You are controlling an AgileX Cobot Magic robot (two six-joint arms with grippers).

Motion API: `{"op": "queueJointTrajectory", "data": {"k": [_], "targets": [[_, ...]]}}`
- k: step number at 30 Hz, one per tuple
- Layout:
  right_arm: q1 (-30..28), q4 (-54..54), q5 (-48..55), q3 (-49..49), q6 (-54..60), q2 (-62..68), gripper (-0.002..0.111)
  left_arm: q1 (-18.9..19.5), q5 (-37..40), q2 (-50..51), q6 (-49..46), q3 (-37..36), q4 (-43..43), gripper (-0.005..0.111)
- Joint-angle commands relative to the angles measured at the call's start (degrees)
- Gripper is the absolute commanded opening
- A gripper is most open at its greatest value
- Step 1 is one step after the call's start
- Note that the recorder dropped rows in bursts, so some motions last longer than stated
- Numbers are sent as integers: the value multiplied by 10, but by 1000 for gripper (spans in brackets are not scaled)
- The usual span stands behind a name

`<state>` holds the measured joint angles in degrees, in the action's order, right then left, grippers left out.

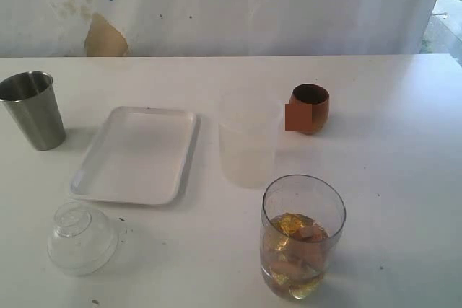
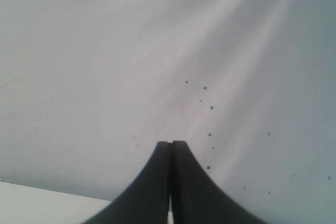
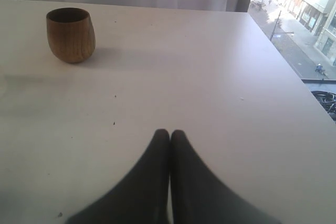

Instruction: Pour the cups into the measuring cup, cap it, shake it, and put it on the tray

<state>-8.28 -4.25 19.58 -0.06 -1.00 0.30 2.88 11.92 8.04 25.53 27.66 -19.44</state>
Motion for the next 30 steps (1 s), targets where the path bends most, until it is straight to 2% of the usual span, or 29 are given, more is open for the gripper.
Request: {"op": "queueJointTrajectory", "data": {"k": [1, 30], "targets": [[2, -2, -1, 1, -3, -3, 0, -3, -13, -19, 6, -10, 10, 0], [2, -2, -1, 1, -3, -3, 0, -3, 1, -28, 2, -10, 18, 0]]}}
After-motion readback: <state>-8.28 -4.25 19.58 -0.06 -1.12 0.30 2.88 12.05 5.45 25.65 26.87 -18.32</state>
